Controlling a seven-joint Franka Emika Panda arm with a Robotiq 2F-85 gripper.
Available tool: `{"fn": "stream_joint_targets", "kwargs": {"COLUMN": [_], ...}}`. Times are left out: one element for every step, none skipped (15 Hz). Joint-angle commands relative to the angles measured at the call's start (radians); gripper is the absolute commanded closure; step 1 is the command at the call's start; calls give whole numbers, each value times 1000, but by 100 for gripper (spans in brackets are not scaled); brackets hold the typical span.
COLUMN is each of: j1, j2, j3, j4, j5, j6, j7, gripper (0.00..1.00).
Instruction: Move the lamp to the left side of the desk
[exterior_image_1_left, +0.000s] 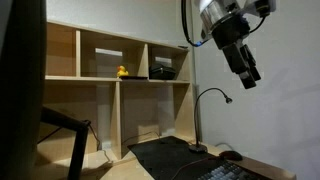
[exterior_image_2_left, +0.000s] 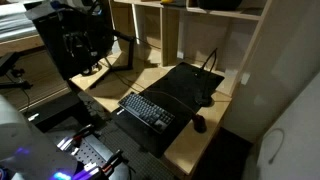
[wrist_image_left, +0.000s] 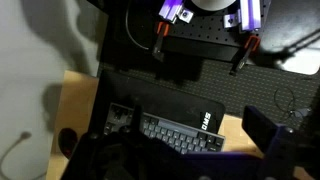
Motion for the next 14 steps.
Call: {"fn": "stream_joint_targets", "kwargs": {"j1": [22, 22, 22, 22, 22, 22, 22, 8, -5, -14, -19, -22, -28, -34], "j2": [3, 3, 3, 3, 3, 3, 3, -4, -11, -9, -5, 0, 1, 5], "j3": [-17, -17, -17, -17, -17, -17, -17, -3, 5, 5, 6, 7, 11, 12], "j4": [2, 2, 2, 2, 2, 2, 2, -5, -10, -9, -8, -5, -6, -4], "j5": [-8, -8, -8, -8, -8, -8, -8, -28, -29, -3, 8, 27, 38, 57], "j6": [-3, -3, -3, -3, -3, -3, -3, 19, 42, 57, 72, 81, 98, 111], "j7": [11, 11, 11, 11, 11, 11, 11, 56, 117, 186, 238, 292, 346, 396], "gripper": [0, 0, 0, 0, 0, 0, 0, 0, 0, 0, 0, 0, 0, 0]}}
